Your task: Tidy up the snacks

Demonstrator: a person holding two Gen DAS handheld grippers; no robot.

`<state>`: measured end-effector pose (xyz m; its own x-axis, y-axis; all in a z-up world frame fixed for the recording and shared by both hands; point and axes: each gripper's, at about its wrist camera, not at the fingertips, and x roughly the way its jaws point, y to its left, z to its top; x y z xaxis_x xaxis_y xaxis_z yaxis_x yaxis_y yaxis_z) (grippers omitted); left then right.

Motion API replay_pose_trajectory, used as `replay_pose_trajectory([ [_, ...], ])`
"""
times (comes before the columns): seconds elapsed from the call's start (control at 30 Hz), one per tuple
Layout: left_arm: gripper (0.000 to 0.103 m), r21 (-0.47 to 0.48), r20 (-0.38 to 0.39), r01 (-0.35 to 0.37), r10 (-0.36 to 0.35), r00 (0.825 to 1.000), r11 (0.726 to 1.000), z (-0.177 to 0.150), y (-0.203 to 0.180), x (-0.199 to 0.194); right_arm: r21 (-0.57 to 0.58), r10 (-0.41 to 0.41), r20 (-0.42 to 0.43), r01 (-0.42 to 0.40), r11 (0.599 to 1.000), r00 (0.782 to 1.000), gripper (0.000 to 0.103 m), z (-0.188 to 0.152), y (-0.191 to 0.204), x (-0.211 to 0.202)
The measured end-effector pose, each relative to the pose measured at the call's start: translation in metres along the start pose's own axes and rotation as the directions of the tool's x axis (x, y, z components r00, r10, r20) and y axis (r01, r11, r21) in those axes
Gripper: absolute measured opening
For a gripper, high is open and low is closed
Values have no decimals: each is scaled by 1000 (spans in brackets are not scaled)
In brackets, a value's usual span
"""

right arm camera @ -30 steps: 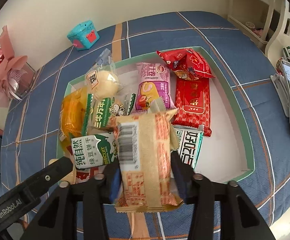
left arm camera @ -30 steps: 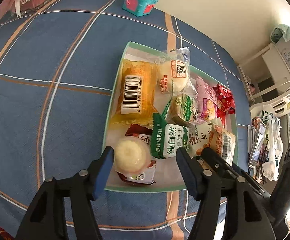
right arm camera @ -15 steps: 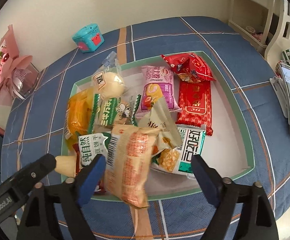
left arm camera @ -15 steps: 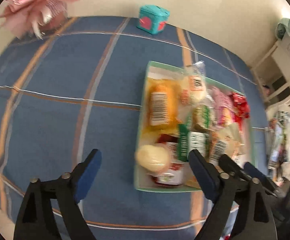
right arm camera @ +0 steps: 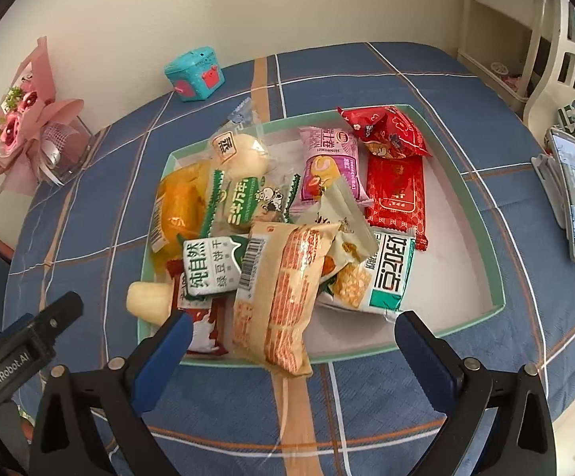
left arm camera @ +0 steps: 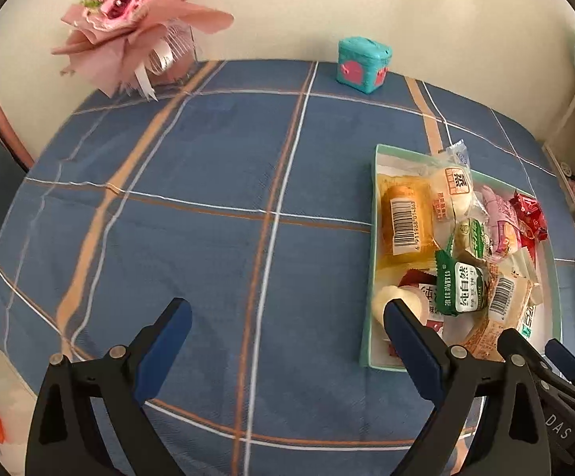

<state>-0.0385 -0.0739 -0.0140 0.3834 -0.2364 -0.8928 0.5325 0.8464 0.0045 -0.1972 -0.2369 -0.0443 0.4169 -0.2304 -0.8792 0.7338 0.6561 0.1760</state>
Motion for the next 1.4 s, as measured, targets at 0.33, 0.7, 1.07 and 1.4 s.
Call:
replay_pose_trajectory([
  [0.33,97,5,41,-56,56,998,998,-17,6,-24,-16,-1,56,2,1000,998,103,-7,6,-21],
  [0.7,97,0,55,-62,62,997,998,-24,11,-32,-6,11,103,-10,1000,995,103,-9,5,-35],
  [1.07,97,1,43,-57,57,997,998,-22,11,-31,-21,9,91,-7,1000,996,103,-8,8,-32],
  [1.4,97,6,20,-57,57,998,998,-20,10,-26,-35,3,84,0,999,996,103,-8,11,-30],
])
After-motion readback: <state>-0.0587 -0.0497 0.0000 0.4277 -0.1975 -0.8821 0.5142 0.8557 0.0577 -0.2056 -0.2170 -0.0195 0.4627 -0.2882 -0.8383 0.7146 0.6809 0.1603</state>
